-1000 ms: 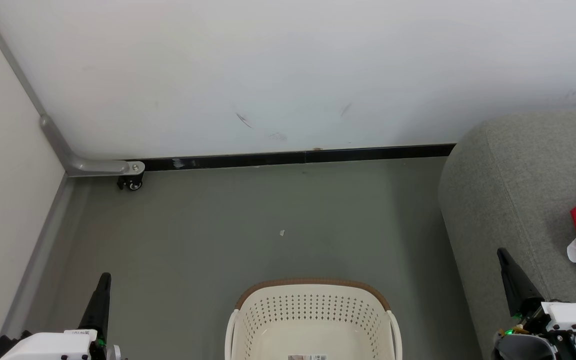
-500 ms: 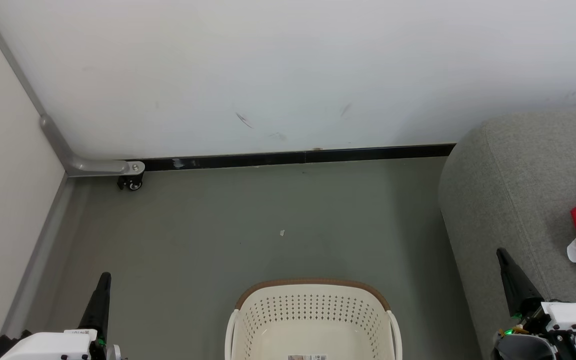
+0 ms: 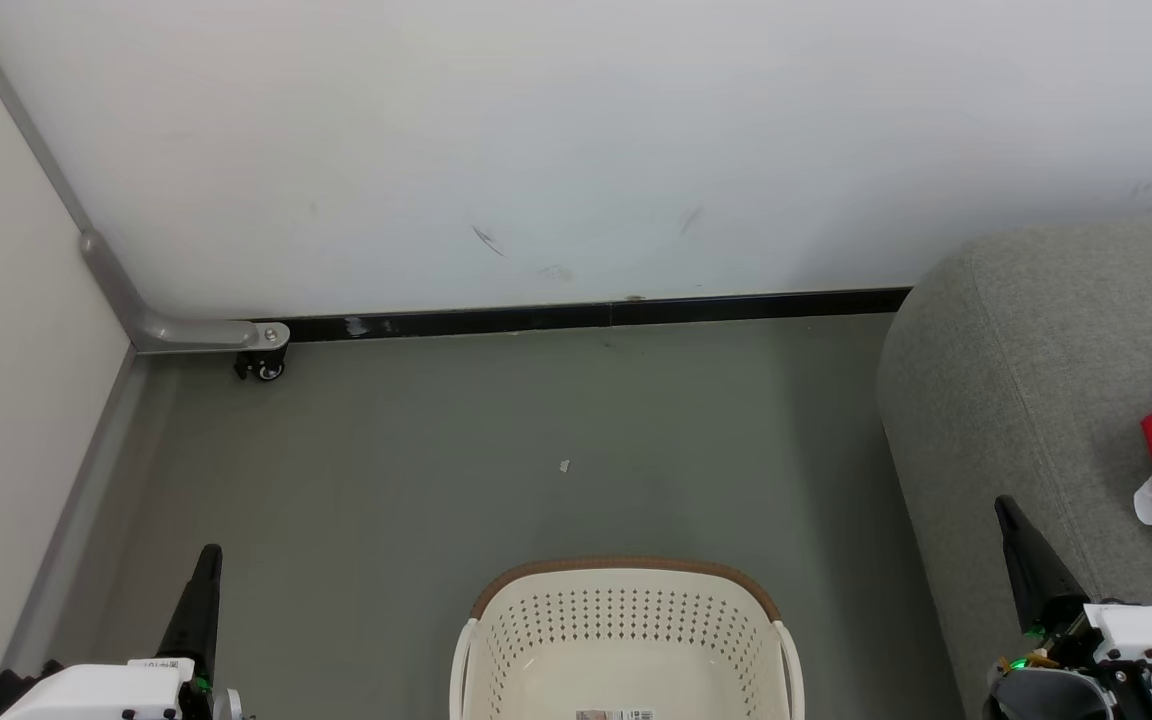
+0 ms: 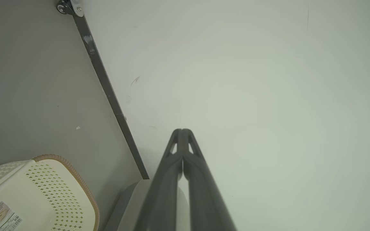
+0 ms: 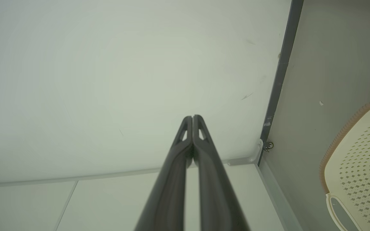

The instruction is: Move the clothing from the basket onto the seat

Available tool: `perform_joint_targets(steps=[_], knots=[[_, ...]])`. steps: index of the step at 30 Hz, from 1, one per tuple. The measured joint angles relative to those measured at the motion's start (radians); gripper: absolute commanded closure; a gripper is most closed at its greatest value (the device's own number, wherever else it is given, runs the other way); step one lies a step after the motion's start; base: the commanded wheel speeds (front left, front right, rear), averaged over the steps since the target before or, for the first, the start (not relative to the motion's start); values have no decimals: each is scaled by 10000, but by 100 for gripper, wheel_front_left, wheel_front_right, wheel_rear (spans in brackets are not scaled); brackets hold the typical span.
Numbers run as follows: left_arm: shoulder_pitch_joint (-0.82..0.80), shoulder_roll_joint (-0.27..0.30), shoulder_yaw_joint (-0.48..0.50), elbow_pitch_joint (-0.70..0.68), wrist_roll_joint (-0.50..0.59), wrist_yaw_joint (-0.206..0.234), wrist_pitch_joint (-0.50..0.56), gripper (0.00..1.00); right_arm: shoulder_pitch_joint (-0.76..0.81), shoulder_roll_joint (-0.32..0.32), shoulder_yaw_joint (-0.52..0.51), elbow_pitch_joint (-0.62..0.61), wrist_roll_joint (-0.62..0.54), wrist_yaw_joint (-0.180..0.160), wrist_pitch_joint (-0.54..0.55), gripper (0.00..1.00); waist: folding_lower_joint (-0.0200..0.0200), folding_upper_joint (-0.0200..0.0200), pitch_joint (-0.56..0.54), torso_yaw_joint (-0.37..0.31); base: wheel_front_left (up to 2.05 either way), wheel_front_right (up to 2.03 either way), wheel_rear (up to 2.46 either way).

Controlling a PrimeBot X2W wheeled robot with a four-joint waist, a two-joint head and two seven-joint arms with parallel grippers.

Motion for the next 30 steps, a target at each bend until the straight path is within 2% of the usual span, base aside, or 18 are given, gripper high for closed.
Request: perform_joint_targets(steps=[30], knots=[[0, 0, 0, -12, -2, 0, 0, 100, -1, 40, -56, 6, -15, 0, 12, 100, 0, 0, 1, 0, 0, 0, 0]])
